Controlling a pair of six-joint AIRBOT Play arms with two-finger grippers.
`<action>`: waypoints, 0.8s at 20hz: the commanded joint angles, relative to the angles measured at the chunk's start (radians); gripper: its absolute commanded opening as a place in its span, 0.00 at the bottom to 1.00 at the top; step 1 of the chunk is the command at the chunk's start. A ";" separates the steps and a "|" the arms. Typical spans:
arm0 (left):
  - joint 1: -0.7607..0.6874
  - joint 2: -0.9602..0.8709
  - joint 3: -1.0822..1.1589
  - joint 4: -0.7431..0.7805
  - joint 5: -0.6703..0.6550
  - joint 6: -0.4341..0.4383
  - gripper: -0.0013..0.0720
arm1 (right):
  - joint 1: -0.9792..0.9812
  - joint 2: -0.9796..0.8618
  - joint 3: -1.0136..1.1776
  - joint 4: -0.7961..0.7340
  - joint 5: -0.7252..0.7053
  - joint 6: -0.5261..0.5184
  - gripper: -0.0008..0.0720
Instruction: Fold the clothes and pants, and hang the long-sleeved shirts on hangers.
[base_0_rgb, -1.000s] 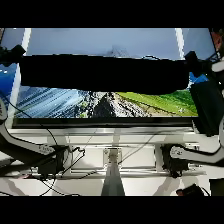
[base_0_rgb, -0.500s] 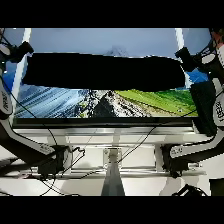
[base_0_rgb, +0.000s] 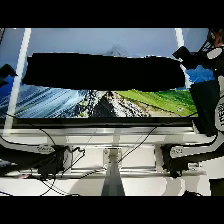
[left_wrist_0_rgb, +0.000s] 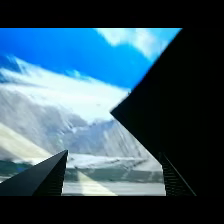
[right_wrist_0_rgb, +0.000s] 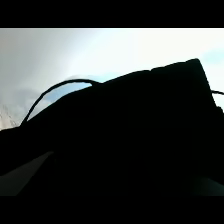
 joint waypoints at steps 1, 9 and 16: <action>0.025 0.017 -0.177 -0.262 0.149 0.035 0.85 | 0.002 0.005 0.003 0.000 0.057 -0.019 0.96; -0.097 -0.129 -0.266 -0.527 0.620 0.150 0.84 | 0.047 0.005 0.003 -0.001 0.011 -0.142 0.95; -0.197 -0.080 -0.142 -0.365 0.702 0.359 0.03 | 0.183 0.005 0.077 -0.008 -0.094 -0.150 0.17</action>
